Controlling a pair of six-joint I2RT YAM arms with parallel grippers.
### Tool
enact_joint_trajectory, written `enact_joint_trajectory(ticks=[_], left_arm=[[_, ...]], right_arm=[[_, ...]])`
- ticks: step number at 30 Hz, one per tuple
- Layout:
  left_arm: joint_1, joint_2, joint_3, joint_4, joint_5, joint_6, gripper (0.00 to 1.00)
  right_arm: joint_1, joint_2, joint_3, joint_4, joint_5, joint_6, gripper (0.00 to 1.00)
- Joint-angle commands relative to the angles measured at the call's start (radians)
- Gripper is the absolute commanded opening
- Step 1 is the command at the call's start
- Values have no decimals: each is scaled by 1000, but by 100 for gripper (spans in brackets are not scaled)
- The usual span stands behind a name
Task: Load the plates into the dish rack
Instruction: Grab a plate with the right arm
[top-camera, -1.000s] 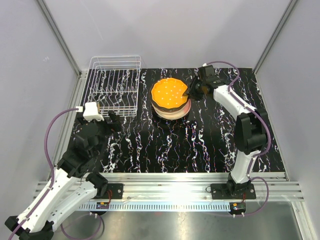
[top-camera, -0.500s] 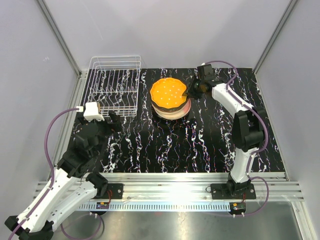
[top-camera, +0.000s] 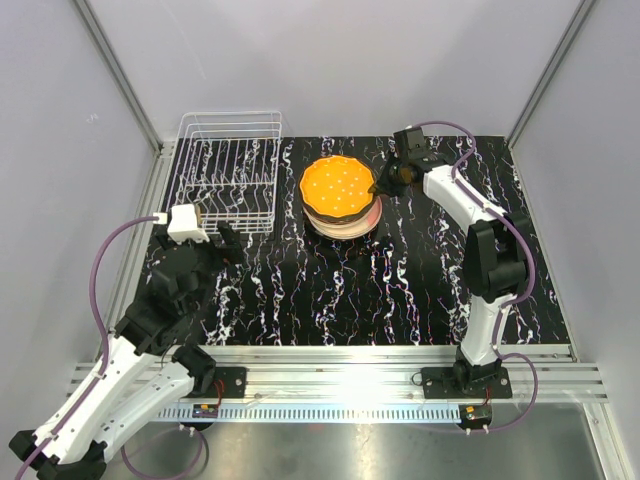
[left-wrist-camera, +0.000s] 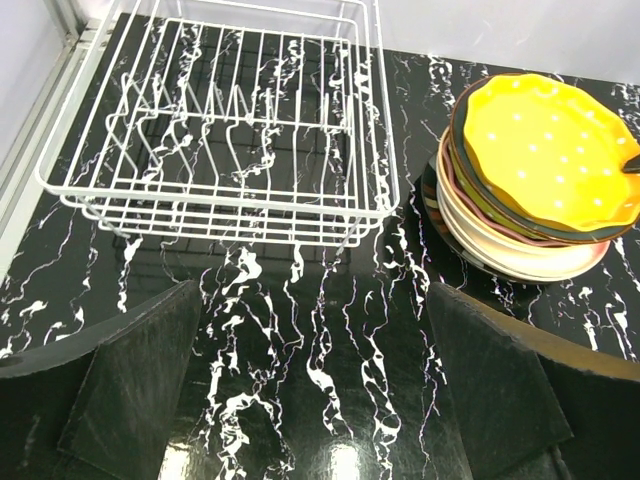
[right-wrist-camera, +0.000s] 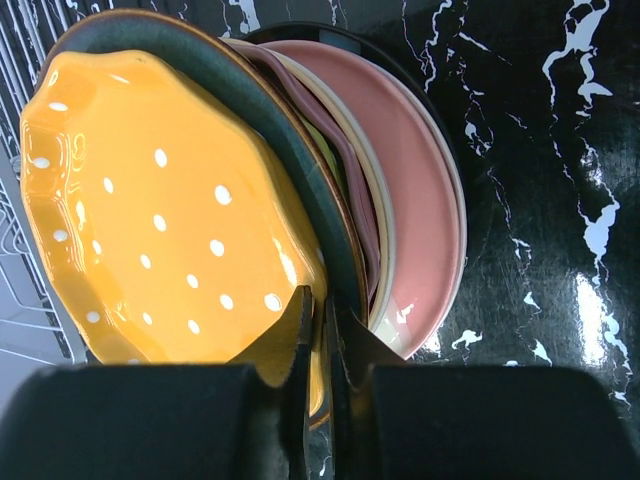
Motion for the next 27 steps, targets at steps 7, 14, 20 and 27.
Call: enact_joint_trajectory(ticks=[7, 14, 20, 27], left_arm=[[-13, 0, 29, 14, -1, -37, 99], [-11, 79, 81, -26, 139, -77, 99], [-11, 135, 106, -61, 231, -201, 99], [-11, 207, 71, 37, 381, -395, 99]], right_arm=[[12, -98, -5, 119, -116, 135, 0], [10, -139, -44, 162, -127, 195, 0], [7, -182, -100, 217, -136, 246, 0], [4, -247, -230, 332, -145, 299, 0]])
